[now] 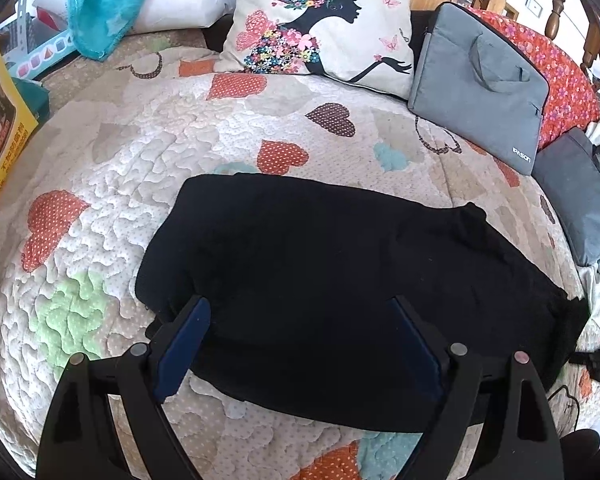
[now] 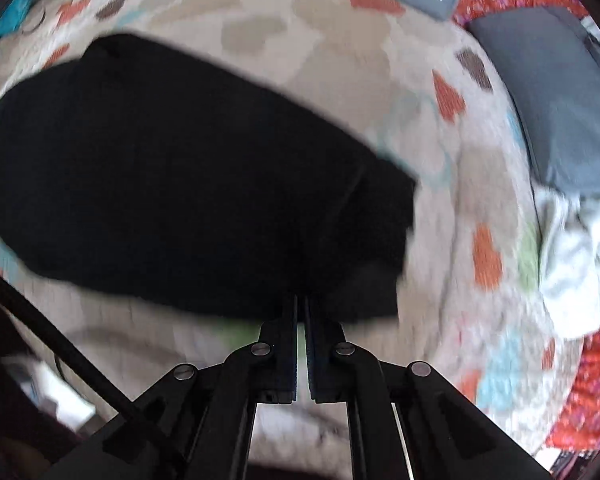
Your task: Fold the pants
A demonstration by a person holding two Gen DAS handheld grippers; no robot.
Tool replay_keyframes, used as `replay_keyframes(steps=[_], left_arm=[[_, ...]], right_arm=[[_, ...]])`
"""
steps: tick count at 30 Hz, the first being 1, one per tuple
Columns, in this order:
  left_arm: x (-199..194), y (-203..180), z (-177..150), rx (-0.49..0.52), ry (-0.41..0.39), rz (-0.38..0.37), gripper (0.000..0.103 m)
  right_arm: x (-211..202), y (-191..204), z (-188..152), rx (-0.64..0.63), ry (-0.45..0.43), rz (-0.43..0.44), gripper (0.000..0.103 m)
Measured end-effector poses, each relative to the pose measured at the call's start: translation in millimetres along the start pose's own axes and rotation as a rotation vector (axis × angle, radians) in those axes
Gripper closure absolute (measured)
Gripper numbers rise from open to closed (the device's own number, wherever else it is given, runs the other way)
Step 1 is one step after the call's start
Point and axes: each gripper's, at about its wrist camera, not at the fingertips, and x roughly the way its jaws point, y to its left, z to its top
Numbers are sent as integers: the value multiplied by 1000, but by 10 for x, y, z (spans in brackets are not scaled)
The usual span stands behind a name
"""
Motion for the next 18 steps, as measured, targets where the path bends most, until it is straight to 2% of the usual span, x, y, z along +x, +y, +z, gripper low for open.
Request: replay_keyframes(steps=[4,6,7,9,11,12,14,16,18], left_arm=[[-23,-18,-36,17,-13,29,14],[-21,6,-48,11,-11,36,14],[-16,19,-50,6,-7,37,14],[-1,29,-57,-2,0,34,14],[4,16,-67,-1,1,36,14],[-2,-2,-77,5,-2,39,14],[-20,-38,-101,20,-10,44,14],[-47,-71,-126,39,-22,50,14],[-65,-91,-145,59,-30,56,14]], right_arm=[[9,-277,-381,45,44,-45,99],[-98,-460,-466,110,7,-43,99],[-195,-600,-486,172,-41,4,98],[-373,-815,-480,280,-150,110,86],[-492,-873,-421,322,-241,141,50],[-539,-864,-351,327,-294,142,46],[-582,-789,-201,327,-349,151,45],[-567,-670,37,316,-387,162,44],[-466,-576,259,280,-379,115,41]])
